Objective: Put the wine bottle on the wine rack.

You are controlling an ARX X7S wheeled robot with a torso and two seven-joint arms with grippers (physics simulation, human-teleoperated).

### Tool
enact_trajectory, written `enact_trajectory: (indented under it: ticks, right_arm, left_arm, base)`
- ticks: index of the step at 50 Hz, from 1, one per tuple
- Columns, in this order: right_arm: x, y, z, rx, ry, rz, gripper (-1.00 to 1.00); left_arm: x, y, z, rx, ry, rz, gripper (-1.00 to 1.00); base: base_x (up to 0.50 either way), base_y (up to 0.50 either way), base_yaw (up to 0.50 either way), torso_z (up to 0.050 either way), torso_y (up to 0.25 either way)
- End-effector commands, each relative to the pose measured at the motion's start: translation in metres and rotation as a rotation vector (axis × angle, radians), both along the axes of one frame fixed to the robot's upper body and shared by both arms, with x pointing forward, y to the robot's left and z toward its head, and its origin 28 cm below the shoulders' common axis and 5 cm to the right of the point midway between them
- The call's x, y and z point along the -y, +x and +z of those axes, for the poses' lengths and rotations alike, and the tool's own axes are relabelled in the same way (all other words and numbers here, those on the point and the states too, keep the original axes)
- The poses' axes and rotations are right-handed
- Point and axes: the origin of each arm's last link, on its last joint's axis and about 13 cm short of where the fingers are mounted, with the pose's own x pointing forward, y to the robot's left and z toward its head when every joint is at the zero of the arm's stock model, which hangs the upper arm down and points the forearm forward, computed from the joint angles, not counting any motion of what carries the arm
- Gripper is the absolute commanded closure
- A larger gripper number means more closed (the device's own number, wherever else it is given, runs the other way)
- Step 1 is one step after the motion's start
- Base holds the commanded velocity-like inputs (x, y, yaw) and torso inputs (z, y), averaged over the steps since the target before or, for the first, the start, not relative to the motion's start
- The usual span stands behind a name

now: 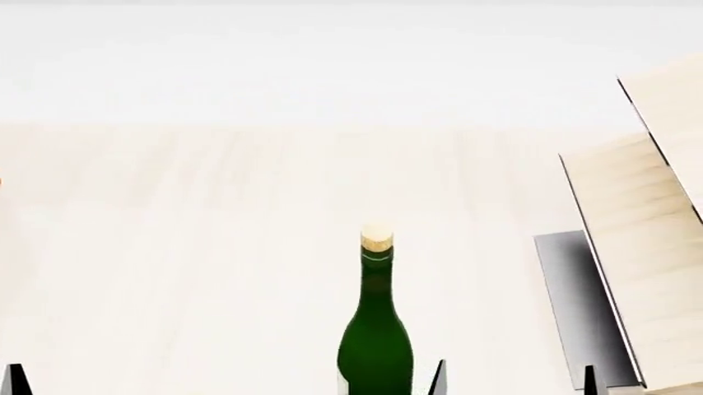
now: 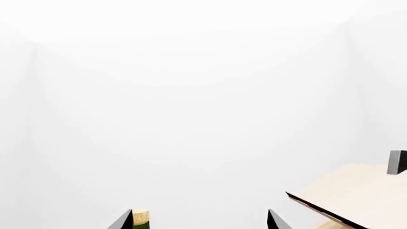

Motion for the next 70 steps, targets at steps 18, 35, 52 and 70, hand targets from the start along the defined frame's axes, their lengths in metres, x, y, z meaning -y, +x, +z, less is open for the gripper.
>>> enact_trajectory:
  ticks: [18,35,52,70]
  right_arm:
    - [0.0001,0.0002,0.0001,0.0,0.005,0.003,-1.0]
    - [0.0003,0.0007,0.0015,0.004,0.006,0.001,-1.0]
    - [0.0005,0.0002,0.0007,0.002,0.005,0.001,-1.0]
    - [0.0001,0.0003,0.0002,0.001,0.005,0.004,-1.0]
  left_arm:
    - [0.0001,0.0002,-0.0002,0.0,0.0,-0.001,-1.0]
    - [-0.0002,0.0006,0.001,0.002,0.0,0.0,-1.0]
    - [0.0007,-0.0001,0.0001,0.001,0.001,-0.004,-1.0]
    - [0.0006,0.0007,-0.0006,-0.002,0.0,-0.004,-1.0]
  base:
    - [0.0,-0.1,0.0,0.0,0.0]
    - [0.0,-0.1,0.0,0.0,0.0]
    - [0.0,-0.1,0.0,0.0,0.0]
    - [0.0,-0.1,0.0,0.0,0.0]
